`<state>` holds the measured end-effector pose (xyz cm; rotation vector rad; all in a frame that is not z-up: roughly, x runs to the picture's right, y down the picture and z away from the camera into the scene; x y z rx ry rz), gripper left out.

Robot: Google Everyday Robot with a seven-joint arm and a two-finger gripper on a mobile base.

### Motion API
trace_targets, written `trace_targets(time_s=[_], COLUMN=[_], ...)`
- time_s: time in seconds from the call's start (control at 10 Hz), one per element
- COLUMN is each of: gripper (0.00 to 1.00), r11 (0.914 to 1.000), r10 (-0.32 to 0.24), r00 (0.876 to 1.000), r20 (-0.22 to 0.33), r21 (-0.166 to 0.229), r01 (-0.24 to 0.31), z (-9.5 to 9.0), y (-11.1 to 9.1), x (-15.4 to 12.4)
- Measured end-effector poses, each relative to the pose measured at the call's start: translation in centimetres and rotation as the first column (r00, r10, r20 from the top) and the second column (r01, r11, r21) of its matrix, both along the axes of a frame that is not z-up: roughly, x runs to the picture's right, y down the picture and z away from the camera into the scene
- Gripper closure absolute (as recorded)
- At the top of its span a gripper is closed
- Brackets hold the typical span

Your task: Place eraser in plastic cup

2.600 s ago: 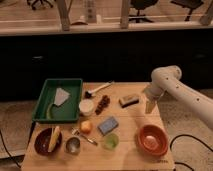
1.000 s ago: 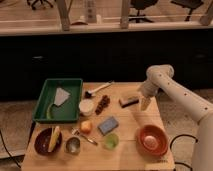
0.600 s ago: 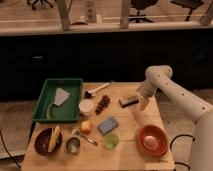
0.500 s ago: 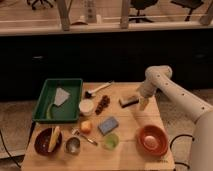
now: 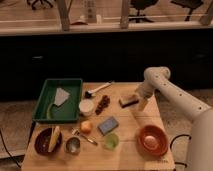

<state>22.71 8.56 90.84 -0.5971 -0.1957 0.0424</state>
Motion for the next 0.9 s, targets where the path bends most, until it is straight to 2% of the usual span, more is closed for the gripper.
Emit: trace_targets(time_s=[0.9], gripper=[0.20], r11=[0.9999], r10=[-0.004], r00=[1.000], r20=[0.011], r21=[-0.009], r01=[0.004], z=[1.05], y=[0.83], x=[0.22])
